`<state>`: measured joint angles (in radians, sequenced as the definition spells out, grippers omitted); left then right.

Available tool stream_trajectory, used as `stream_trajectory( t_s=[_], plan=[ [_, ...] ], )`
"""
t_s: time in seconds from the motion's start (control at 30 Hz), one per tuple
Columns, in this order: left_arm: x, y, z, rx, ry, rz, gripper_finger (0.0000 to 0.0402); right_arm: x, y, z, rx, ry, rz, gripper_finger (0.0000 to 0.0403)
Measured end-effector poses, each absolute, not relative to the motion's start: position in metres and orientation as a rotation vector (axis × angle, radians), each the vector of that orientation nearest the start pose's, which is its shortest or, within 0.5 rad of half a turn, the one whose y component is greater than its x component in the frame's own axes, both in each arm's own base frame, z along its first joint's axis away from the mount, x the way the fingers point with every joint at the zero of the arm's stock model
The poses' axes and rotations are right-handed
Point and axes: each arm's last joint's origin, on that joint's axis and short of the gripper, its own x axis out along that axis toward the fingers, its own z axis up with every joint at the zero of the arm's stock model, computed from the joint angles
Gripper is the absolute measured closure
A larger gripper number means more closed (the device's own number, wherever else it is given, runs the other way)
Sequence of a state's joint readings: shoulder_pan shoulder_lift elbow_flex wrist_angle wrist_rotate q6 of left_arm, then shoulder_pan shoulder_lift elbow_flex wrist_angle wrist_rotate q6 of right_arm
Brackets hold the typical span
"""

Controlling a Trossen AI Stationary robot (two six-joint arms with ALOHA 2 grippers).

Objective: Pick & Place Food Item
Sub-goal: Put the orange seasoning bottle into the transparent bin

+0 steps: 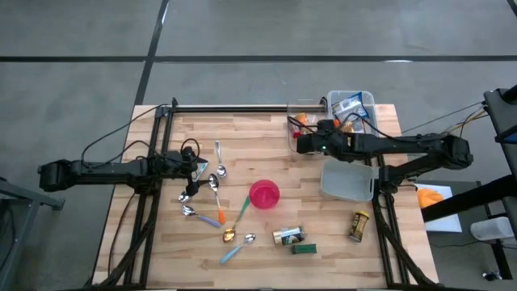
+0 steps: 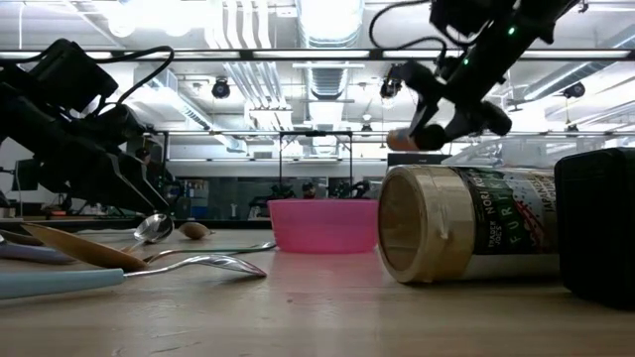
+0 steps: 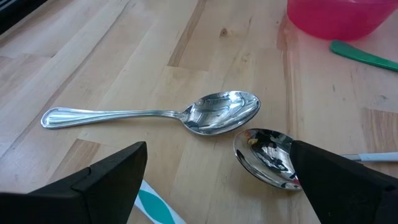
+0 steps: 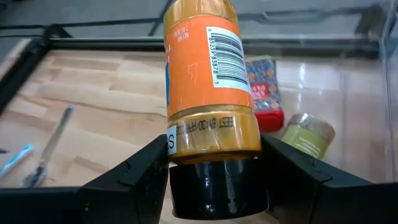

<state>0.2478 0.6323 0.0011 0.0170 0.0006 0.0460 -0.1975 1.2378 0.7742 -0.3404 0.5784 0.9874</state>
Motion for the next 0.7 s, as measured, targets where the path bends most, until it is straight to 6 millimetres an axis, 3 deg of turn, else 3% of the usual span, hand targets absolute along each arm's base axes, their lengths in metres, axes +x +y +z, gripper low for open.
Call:
stream_trajectory(
  t_s=[0.23,0.7],
  plan=[
    [0.116,0.029,0.108,-0.032,0.616,0.225,0.0005,0.251,-0.073,0.22,0.735,0.408,-1.106,0.0186],
    [0.116,0.029,0.108,-0.032,0.616,0.226,0.0005,0.29,-0.081,0.232,0.682,0.662,-1.211,0.0186]
  ],
)
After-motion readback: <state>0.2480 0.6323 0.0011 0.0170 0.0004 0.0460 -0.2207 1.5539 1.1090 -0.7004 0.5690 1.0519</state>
